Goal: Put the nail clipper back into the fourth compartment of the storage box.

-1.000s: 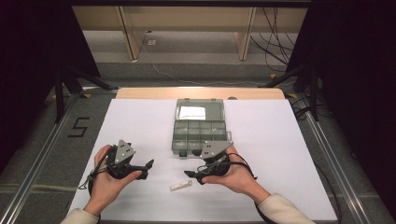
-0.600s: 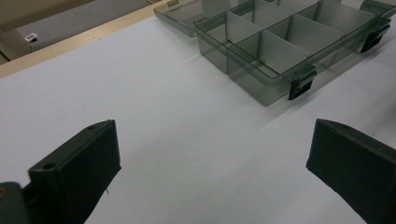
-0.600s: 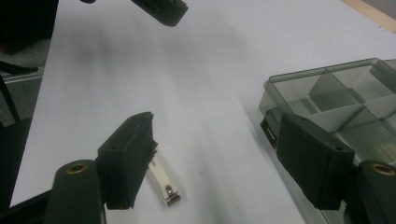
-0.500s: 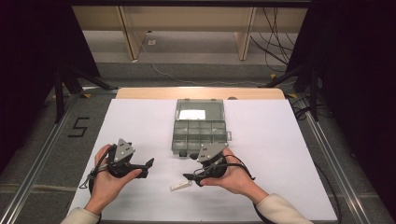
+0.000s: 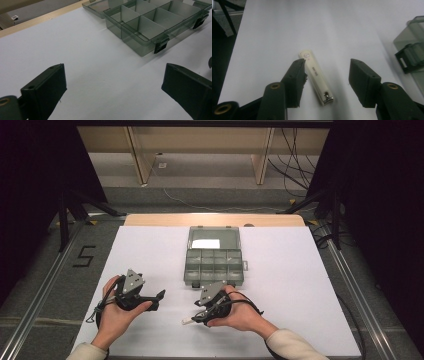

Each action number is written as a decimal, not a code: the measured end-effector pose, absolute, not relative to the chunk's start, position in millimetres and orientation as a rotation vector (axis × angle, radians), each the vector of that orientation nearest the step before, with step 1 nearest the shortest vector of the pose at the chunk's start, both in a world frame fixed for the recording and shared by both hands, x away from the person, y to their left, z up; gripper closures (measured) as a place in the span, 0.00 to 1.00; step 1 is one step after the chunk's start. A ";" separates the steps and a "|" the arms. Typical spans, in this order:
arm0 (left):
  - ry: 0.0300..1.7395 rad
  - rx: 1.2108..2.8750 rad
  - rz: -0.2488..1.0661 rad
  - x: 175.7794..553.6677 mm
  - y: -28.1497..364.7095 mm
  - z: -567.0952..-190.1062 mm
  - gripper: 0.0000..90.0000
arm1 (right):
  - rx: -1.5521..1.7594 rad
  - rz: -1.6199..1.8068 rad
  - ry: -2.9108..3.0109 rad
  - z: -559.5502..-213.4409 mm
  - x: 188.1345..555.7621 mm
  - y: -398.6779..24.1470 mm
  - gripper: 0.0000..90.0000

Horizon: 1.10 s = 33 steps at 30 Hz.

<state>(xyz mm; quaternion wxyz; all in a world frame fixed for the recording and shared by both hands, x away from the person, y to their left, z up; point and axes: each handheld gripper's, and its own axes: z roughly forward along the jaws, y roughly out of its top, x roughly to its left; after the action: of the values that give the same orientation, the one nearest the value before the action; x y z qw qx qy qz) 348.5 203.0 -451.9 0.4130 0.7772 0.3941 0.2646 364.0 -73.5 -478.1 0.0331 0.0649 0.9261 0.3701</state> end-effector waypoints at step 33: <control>0.988 1.958 0.672 348.9 202.8 -452.4 0.10 | 0.163 1.029 2.901 -486.3 357.7 -68.9 0.86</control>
<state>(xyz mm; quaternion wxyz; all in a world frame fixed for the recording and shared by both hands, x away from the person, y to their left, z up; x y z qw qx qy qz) 348.9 202.8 -452.4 0.4112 0.7781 0.3926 0.2670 357.7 -68.9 -486.3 0.0297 0.0529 0.9407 0.3337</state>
